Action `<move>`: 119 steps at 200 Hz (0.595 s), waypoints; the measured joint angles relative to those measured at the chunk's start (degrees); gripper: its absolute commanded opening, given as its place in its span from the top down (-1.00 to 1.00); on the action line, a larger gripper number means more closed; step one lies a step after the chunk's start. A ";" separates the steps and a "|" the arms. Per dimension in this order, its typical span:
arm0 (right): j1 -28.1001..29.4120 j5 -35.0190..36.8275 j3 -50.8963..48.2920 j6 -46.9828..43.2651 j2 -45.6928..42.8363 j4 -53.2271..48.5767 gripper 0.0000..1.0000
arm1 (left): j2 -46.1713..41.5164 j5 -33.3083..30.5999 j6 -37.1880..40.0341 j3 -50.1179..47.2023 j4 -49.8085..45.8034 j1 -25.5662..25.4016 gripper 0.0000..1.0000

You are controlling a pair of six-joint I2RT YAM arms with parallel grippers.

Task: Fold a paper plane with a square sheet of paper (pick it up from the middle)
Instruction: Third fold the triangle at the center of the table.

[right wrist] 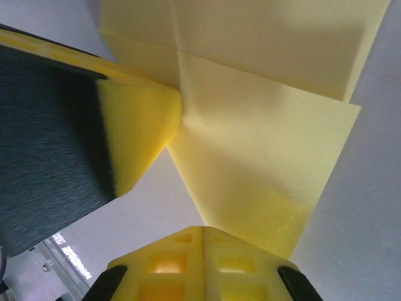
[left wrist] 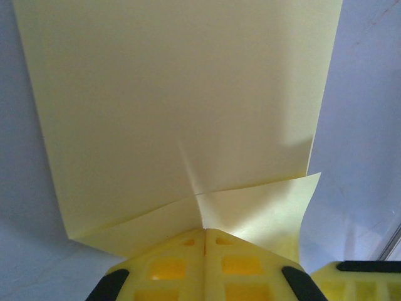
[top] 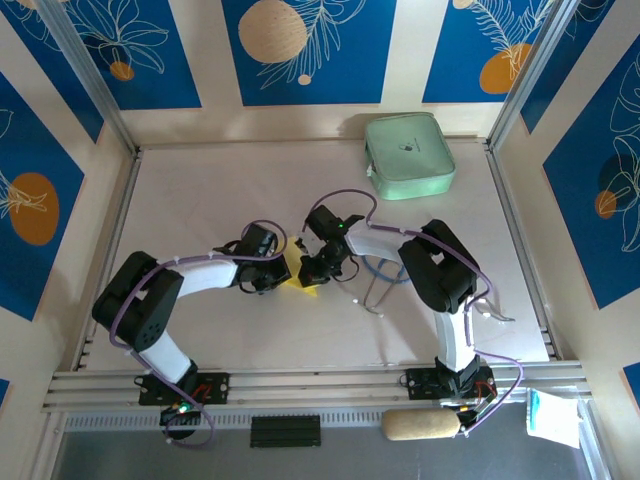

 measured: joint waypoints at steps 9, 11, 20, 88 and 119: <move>0.04 0.33 0.00 -0.15 0.42 -0.07 0.95 | 0.15 -0.04 0.00 0.31 -0.39 0.00 0.95; 0.04 0.42 0.00 -0.17 0.48 -0.07 0.95 | 0.20 -0.04 0.00 0.37 -0.48 0.00 0.95; 0.04 0.68 0.00 -0.22 0.83 -0.11 0.95 | 0.24 -0.15 0.00 0.50 -0.72 0.00 0.95; -0.11 0.57 -1.84 -1.49 0.50 1.68 0.96 | 1.07 -0.92 0.02 2.25 -3.48 -0.11 0.96; -0.24 0.37 -4.61 -2.56 -1.25 3.26 0.96 | 1.29 -1.11 0.02 2.56 -3.98 -0.15 0.97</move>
